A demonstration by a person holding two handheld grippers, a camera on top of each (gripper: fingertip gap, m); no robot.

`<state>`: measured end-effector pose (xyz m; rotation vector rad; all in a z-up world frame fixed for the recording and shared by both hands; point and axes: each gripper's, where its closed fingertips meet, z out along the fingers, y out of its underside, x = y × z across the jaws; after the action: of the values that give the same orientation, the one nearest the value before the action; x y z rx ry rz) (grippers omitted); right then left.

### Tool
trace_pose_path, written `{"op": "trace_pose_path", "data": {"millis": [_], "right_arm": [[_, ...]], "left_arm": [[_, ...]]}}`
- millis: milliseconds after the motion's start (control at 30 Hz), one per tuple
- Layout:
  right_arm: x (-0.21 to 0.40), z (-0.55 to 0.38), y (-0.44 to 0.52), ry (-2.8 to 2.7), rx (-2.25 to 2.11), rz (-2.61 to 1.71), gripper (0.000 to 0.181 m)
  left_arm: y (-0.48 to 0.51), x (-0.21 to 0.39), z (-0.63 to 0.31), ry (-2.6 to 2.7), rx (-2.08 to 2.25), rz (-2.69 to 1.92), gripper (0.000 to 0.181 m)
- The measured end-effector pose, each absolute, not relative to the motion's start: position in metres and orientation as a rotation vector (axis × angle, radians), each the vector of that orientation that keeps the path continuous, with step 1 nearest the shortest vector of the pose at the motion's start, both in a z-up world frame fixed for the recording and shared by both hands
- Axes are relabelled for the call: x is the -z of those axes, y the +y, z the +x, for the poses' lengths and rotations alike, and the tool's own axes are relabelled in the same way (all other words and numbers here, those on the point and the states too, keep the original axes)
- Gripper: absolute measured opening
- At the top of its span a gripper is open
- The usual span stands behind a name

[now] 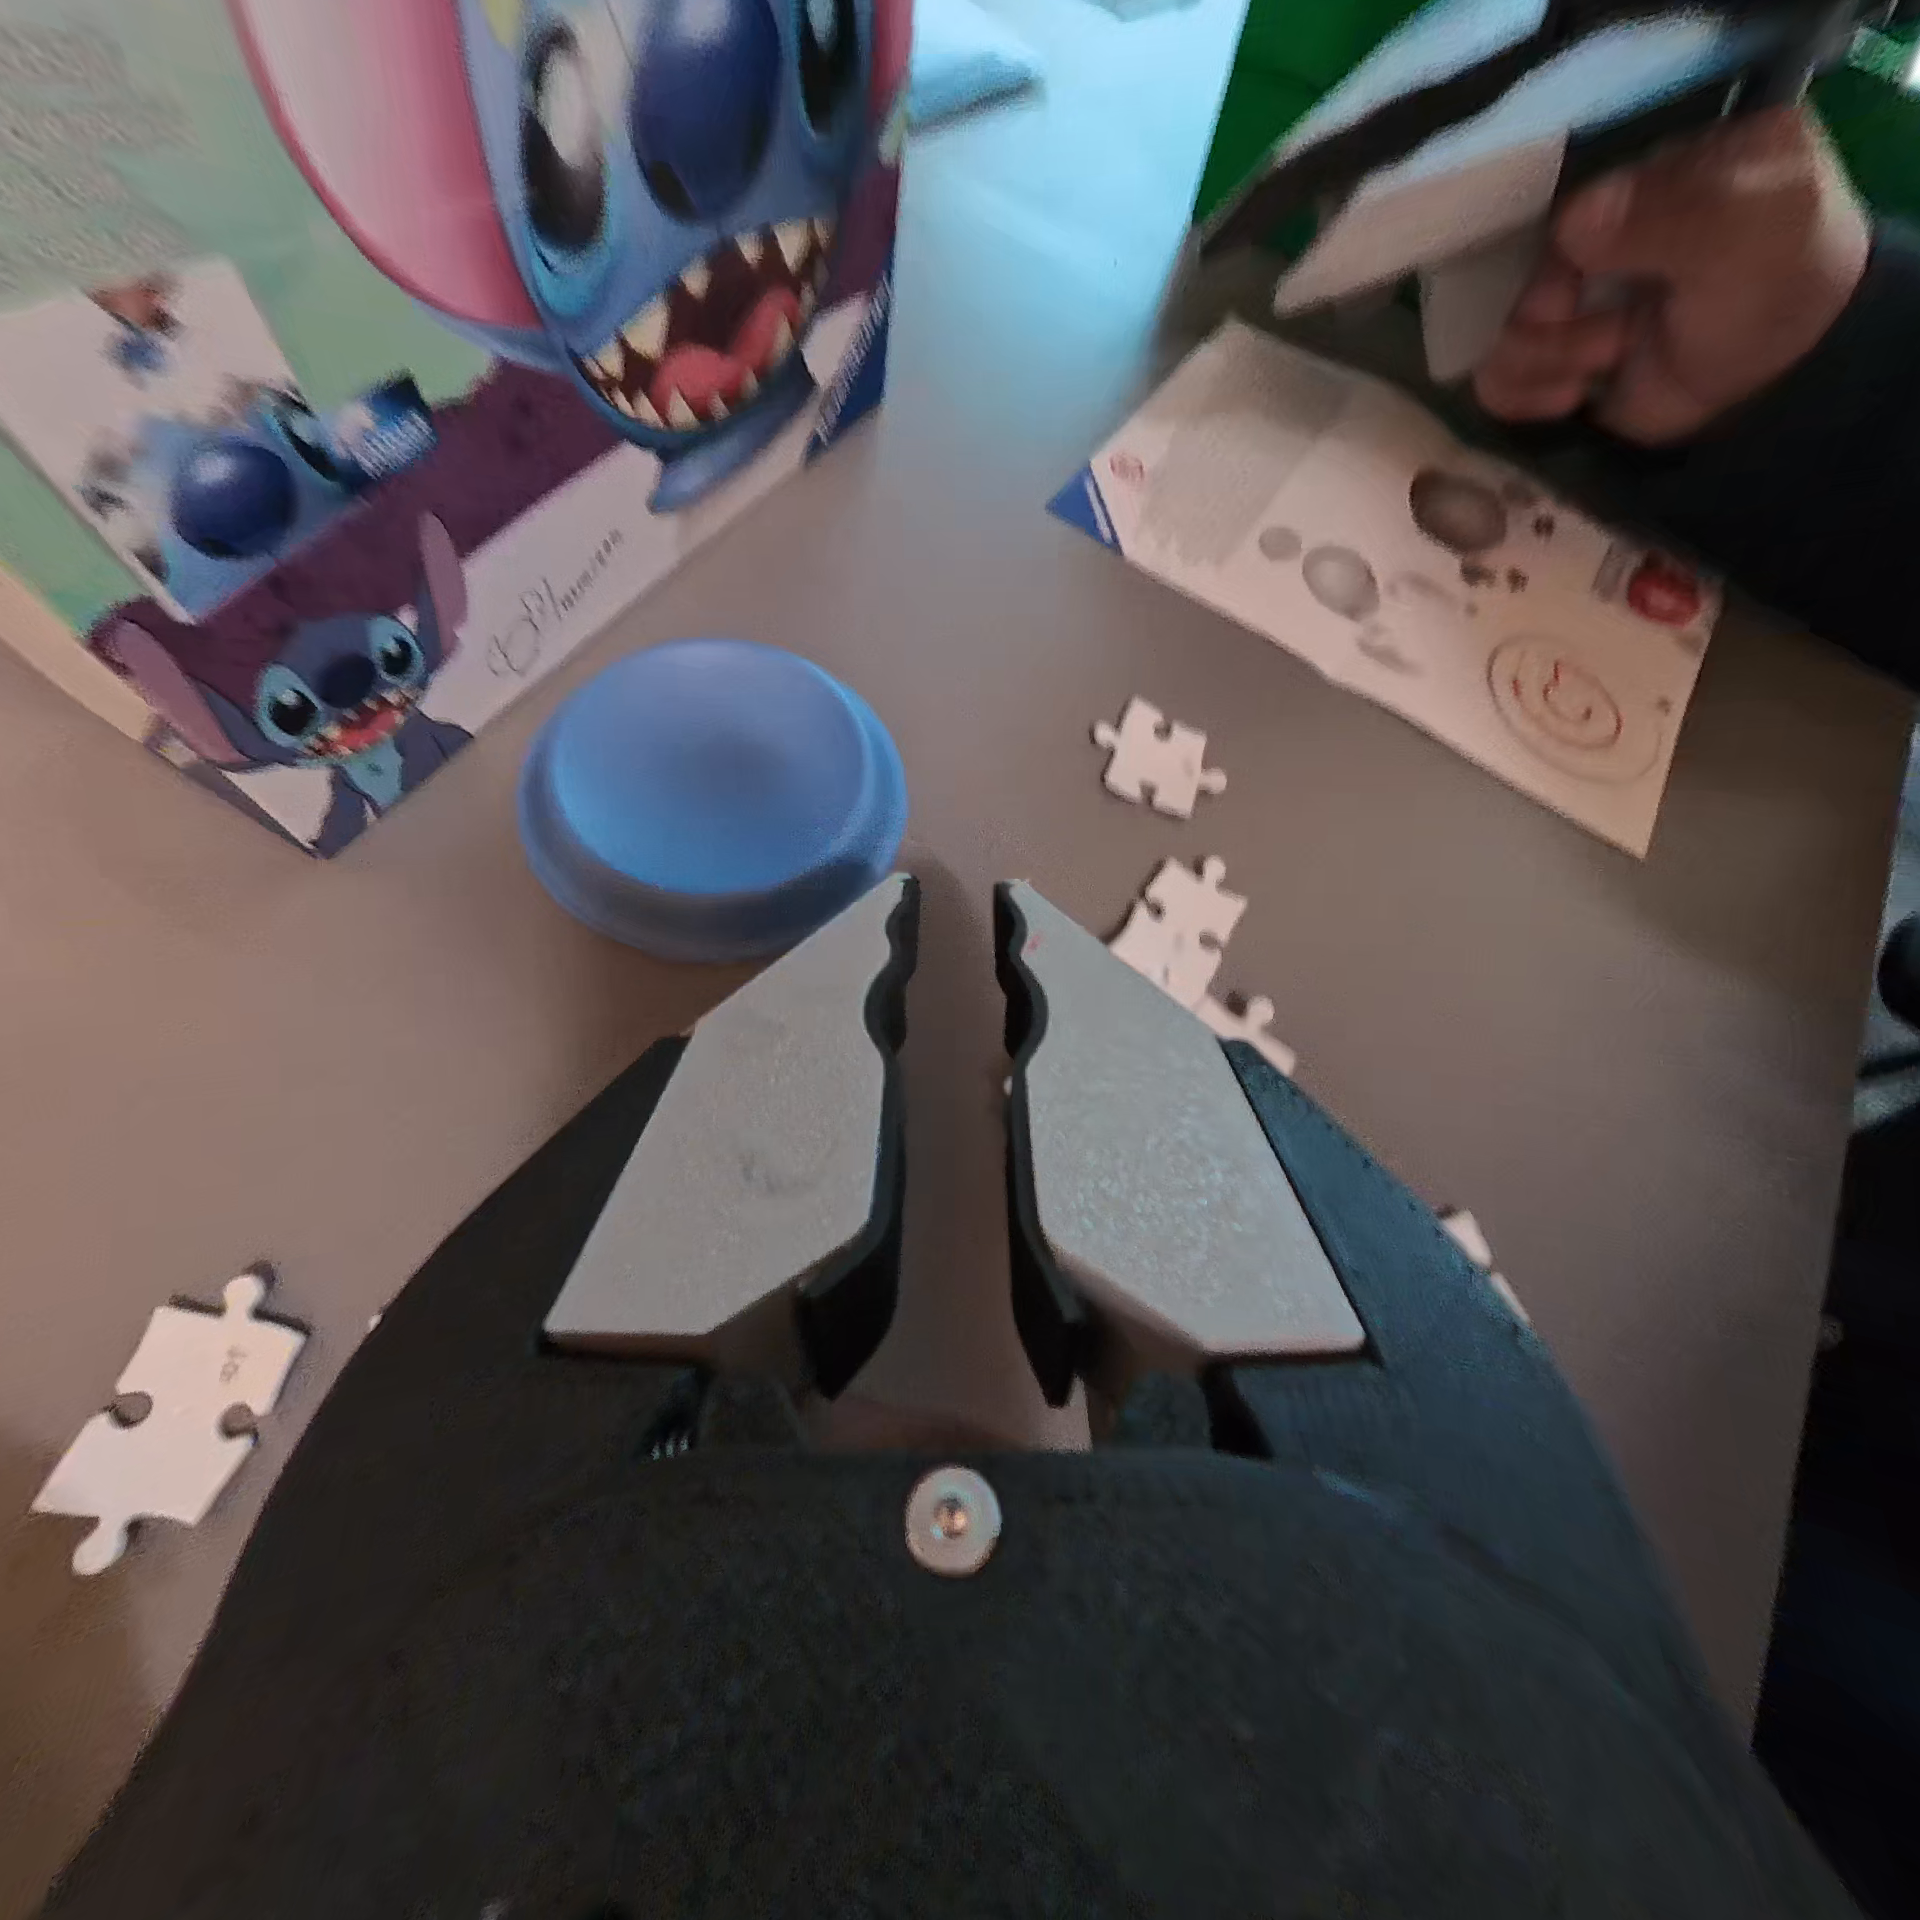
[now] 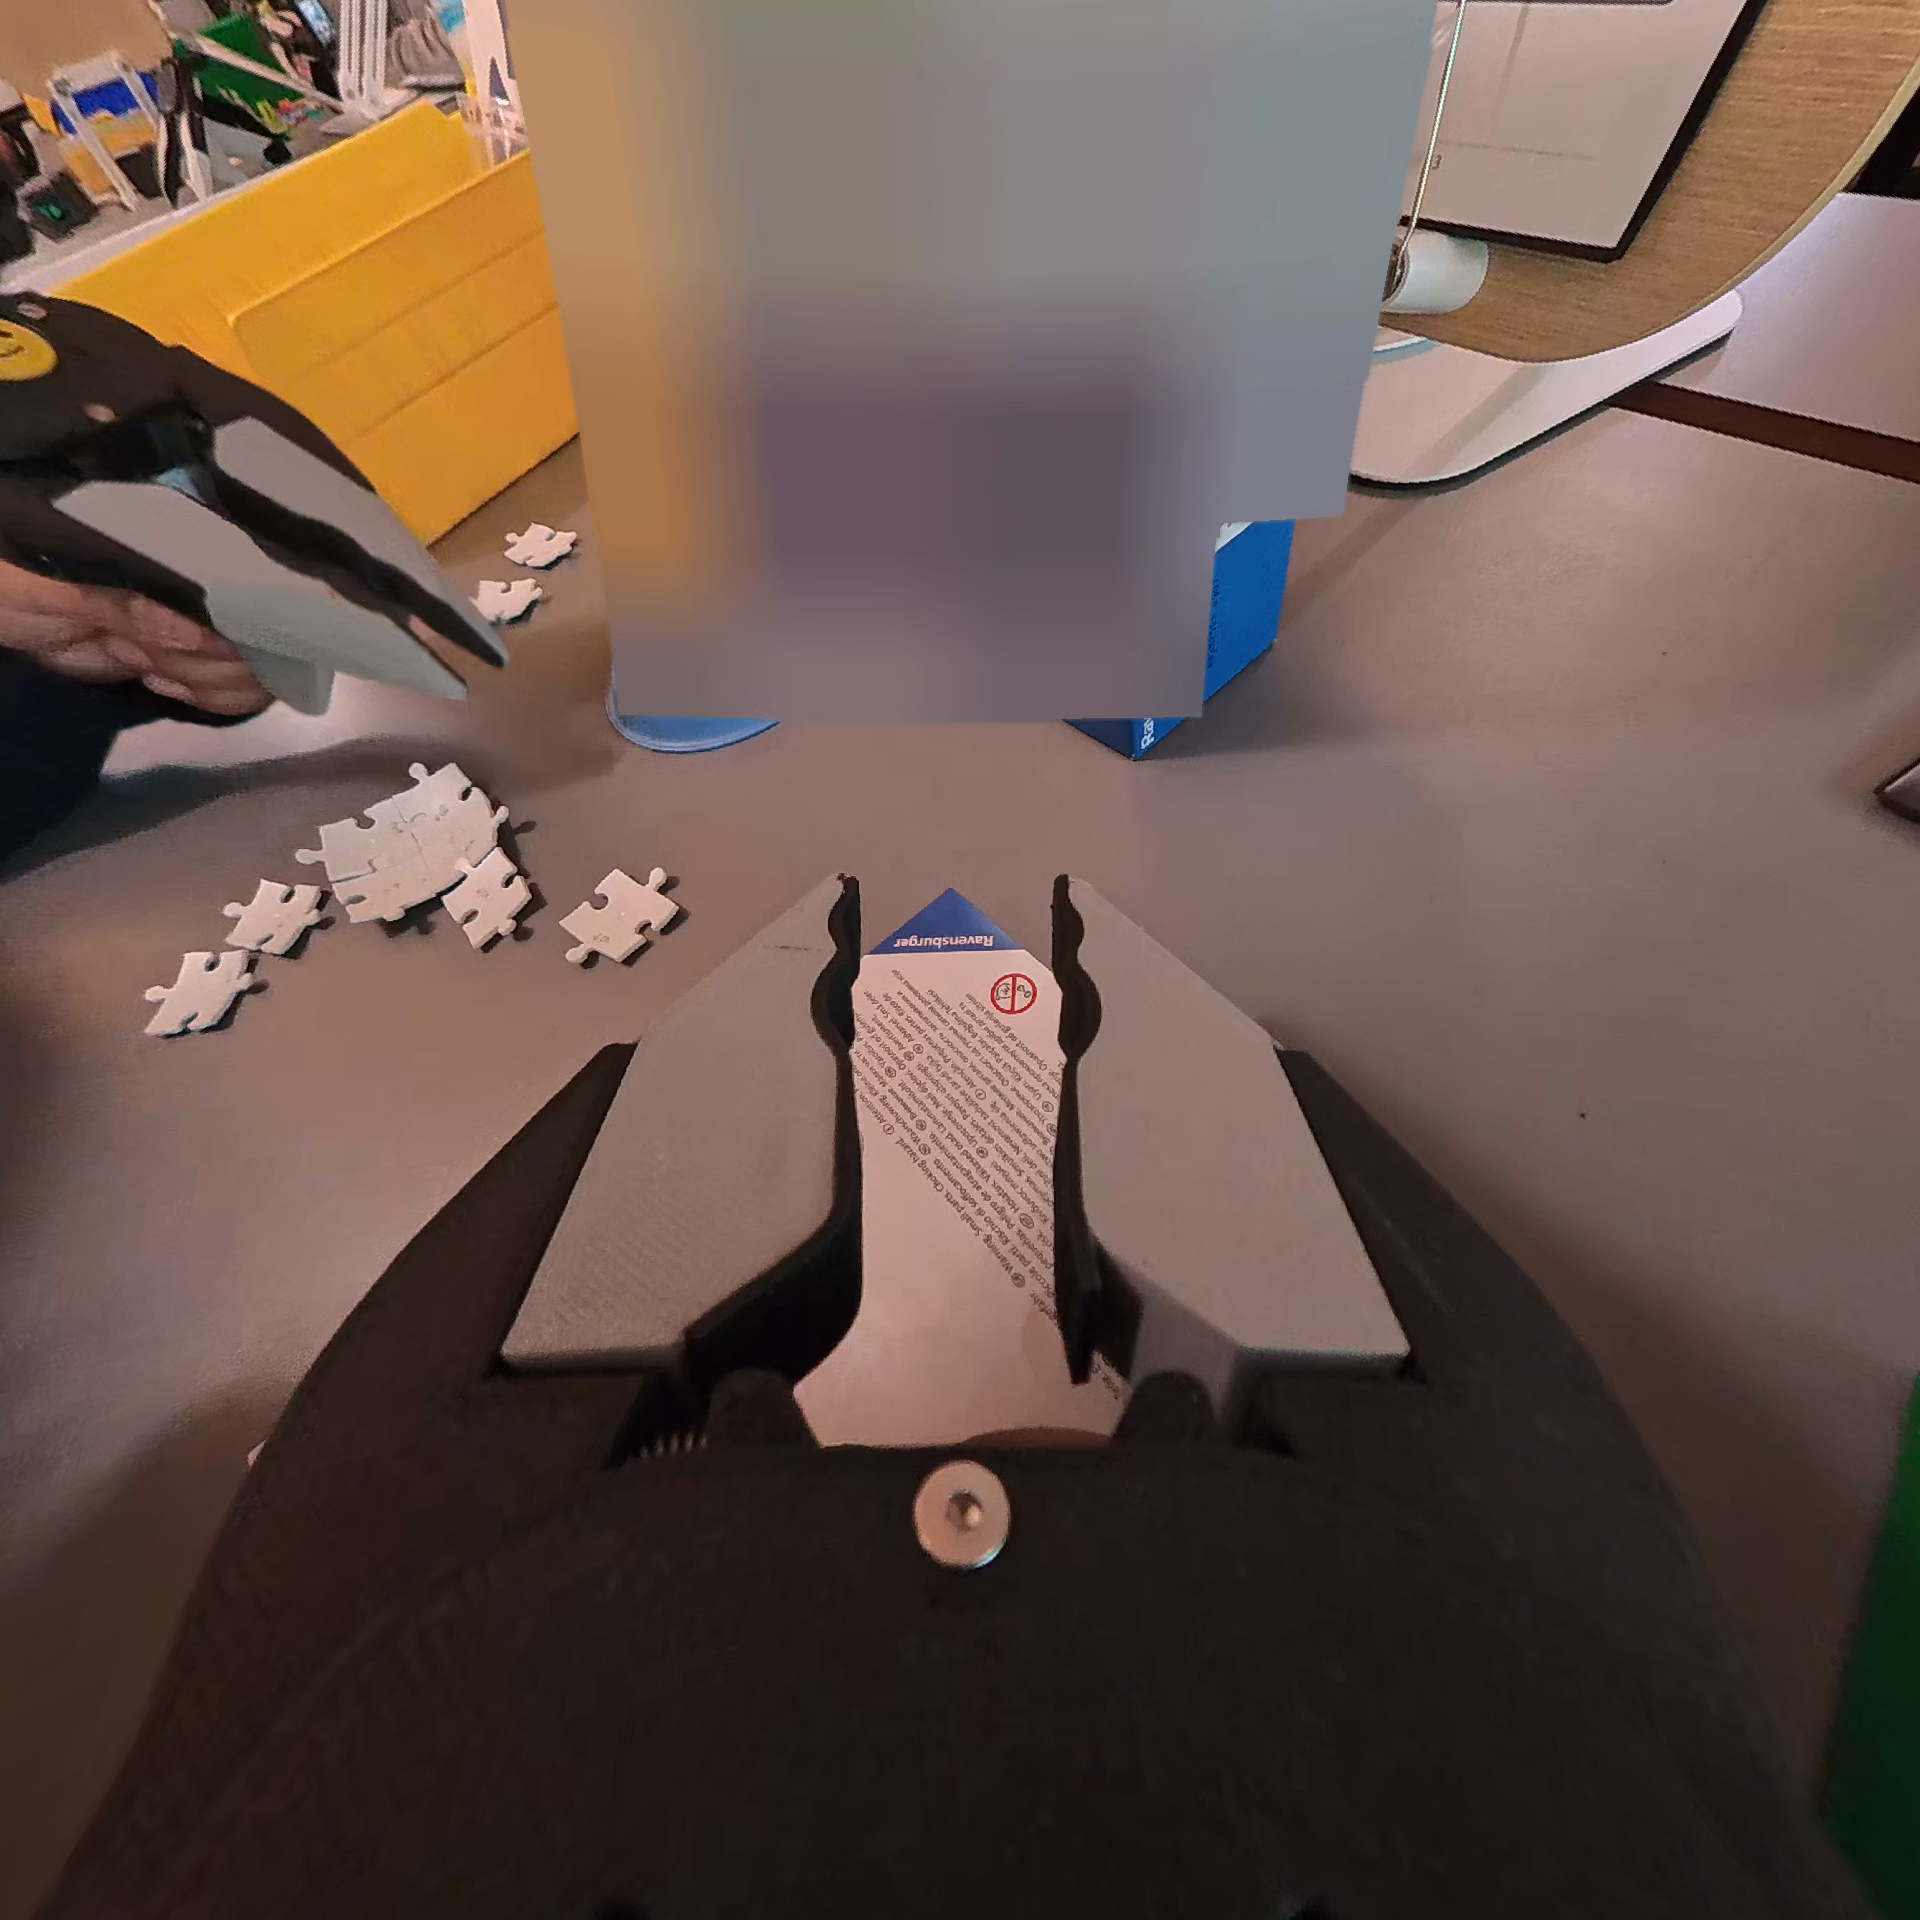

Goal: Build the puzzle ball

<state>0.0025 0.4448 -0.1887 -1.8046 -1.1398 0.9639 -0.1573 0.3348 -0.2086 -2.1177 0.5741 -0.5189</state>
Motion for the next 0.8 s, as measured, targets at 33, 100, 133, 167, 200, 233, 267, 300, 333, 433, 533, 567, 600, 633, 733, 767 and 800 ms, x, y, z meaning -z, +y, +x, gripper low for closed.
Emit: {"op": "trace_pose_path", "data": {"millis": [33,100,133,167,200,233,267,300,333,433,533,567,600,633,733,767,800], "right_arm": [[0.189,0.002,0.445,-1.141,-0.963,-1.803,0.034],[0.188,0.002,0.444,-1.145,-0.962,-1.796,0.034],[0.188,0.002,0.443,-1.148,-0.961,-1.790,0.035],[0.188,0.001,0.442,-1.153,-0.961,-1.785,0.035],[0.188,0.001,0.441,-1.162,-0.963,-1.784,0.036],[0.189,0.000,0.439,-1.173,-0.968,-1.782,0.038],[0.189,-0.001,0.436,-1.187,-0.973,-1.779,0.040],[0.190,-0.003,0.434,-1.205,-0.979,-1.773,0.041],[0.191,-0.005,0.430,-1.226,-0.985,-1.767,0.042],[0.193,-0.012,0.416,-1.301,-1.024,-1.738,0.045],[0.192,-0.023,0.396,-1.387,-1.077,-1.696,0.047],[0.191,-0.027,0.388,-1.417,-1.102,-1.681,0.048],[0.189,-0.032,0.379,-1.447,-1.125,-1.666,0.049],[0.188,-0.036,0.370,-1.479,-1.146,-1.650,0.049],[0.190,-0.053,0.342,-1.578,-1.174,-1.632,0.050],[0.193,-0.059,0.334,-1.614,-1.162,-1.639,0.051],[0.198,-0.064,0.327,-1.654,-1.144,-1.649,0.051]], "left_arm": [[0.332,0.216,-0.159,0.607,0.496,-2.154,0.013],[0.330,0.225,-0.163,0.649,0.427,-2.192,0.013],[0.328,0.227,-0.164,0.653,0.425,-2.203,0.014],[0.325,0.228,-0.162,0.650,0.456,-2.212,0.015],[0.321,0.228,-0.160,0.645,0.508,-2.220,0.015],[0.317,0.227,-0.158,0.634,0.557,-2.224,0.016],[0.315,0.227,-0.158,0.619,0.597,-2.225,0.016],[0.313,0.226,-0.158,0.605,0.641,-2.231,0.016],[0.309,0.227,-0.157,0.605,0.694,-2.244,0.018],[0.297,0.238,-0.153,0.647,0.774,-2.296,0.021],[0.297,0.242,-0.150,0.638,0.801,-2.303,0.016],[0.297,0.242,-0.148,0.638,0.816,-2.302,0.015],[0.298,0.243,-0.146,0.641,0.817,-2.303,0.008],[0.299,0.243,-0.143,0.642,0.829,-2.299,0.007],[0.298,0.242,-0.137,0.692,0.822,-2.280,0.006],[0.299,0.240,-0.136,0.701,0.810,-2.259,0.005],[0.300,0.235,-0.134,0.709,0.806,-2.232,0.004]]}}
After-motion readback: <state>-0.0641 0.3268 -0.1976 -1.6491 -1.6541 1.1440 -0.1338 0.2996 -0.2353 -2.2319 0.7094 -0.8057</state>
